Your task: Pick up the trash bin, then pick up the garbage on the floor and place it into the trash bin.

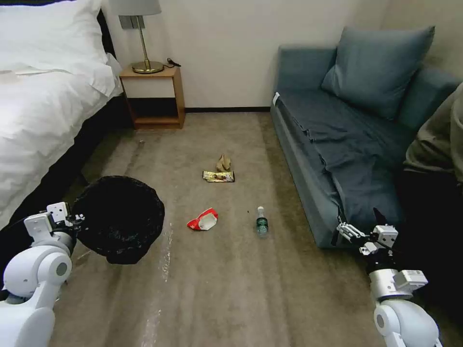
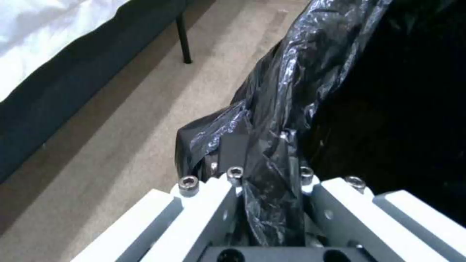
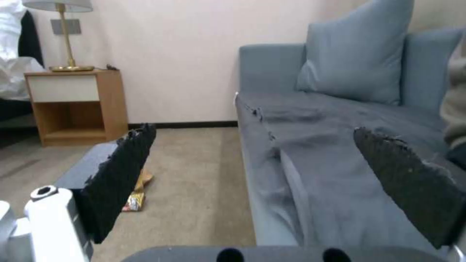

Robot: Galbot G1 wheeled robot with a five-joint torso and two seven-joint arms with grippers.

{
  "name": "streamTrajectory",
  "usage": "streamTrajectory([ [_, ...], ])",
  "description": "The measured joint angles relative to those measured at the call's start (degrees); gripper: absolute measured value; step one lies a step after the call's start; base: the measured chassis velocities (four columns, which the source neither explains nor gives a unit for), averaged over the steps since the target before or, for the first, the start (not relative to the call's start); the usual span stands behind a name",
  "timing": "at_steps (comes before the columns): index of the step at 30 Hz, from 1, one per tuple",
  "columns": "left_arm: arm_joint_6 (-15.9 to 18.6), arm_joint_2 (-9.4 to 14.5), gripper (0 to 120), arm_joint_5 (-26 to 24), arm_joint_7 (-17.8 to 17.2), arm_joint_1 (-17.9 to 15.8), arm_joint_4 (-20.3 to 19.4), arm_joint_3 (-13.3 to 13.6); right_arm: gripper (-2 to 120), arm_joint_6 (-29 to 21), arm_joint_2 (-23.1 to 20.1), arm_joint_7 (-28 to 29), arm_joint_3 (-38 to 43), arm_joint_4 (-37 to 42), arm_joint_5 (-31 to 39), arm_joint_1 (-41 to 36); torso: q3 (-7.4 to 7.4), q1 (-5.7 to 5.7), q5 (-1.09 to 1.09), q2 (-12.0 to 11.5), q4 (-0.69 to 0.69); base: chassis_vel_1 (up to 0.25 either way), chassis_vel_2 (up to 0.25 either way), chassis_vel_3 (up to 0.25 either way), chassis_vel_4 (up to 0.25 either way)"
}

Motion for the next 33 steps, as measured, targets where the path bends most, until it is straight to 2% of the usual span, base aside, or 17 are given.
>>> streamTrajectory([
  [13,0.6,0.1,1,-1.0,0.0,0.1,-0.9,-0.5,100,0.0,-0.1,-0.5,-0.4,0.3,-0.8,0.0,0.0,0.0,-0.01,0.0,0.0,-0.081,0.091,0.088,-0.085],
  [33,0.5,0.0,1,-0.7,0.2,-1.3,-0.1,-0.7,100,-0.1,-0.6,-1.4,-1.7,-0.1,-2.4,0.9,0.0,0.0,0.01,0.0,0.0,-0.102,0.102,0.102,-0.104],
])
